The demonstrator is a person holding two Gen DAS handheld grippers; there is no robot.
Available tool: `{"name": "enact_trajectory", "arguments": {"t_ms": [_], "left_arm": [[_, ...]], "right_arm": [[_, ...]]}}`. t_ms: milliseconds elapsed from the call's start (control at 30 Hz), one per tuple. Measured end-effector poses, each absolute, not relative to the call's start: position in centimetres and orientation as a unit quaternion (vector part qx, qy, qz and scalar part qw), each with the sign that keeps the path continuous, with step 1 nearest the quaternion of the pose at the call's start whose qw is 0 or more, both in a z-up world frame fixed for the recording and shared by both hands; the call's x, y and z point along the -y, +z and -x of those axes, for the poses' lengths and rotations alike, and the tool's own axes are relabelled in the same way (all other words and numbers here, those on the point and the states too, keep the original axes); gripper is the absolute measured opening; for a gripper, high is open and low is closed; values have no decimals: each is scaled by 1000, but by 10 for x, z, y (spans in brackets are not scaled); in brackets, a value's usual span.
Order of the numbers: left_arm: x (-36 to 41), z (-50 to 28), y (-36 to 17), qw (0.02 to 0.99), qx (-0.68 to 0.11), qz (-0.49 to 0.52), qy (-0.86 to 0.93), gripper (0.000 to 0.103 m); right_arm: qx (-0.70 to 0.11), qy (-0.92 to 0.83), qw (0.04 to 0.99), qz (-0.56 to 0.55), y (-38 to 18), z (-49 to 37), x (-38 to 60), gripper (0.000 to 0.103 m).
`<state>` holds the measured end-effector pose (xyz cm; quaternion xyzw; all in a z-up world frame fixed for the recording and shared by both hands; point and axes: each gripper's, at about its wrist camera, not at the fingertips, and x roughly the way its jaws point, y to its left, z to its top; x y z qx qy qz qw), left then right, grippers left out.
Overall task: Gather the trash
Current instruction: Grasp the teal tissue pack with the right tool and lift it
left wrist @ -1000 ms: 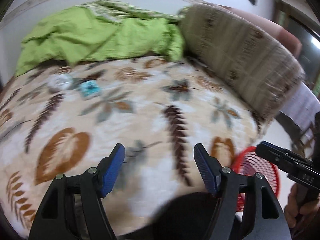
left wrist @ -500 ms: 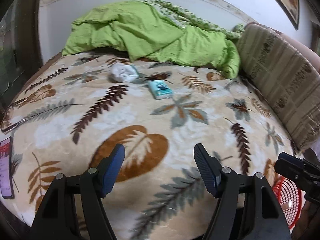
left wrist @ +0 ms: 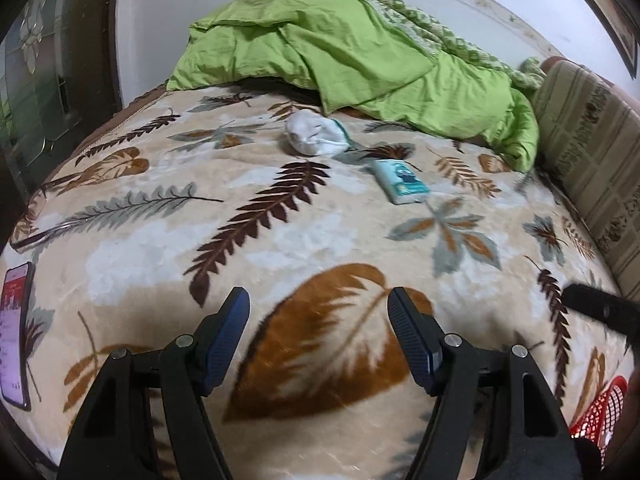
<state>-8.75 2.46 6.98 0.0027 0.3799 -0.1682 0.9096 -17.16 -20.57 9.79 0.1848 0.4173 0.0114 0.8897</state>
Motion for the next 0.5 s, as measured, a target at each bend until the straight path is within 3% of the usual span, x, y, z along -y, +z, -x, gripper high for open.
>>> {"name": "enact_trajectory", "arguments": {"t_ms": [333,500], "left_arm": [[-28,65,49,894,-415,16,-167,70],[-31,62,47,889,-424,30,-172,70]], "right_arm": [[-434,38,888,-151,83,32,209,76],[-459,41,878,-130,58,-41,202,76]]}}
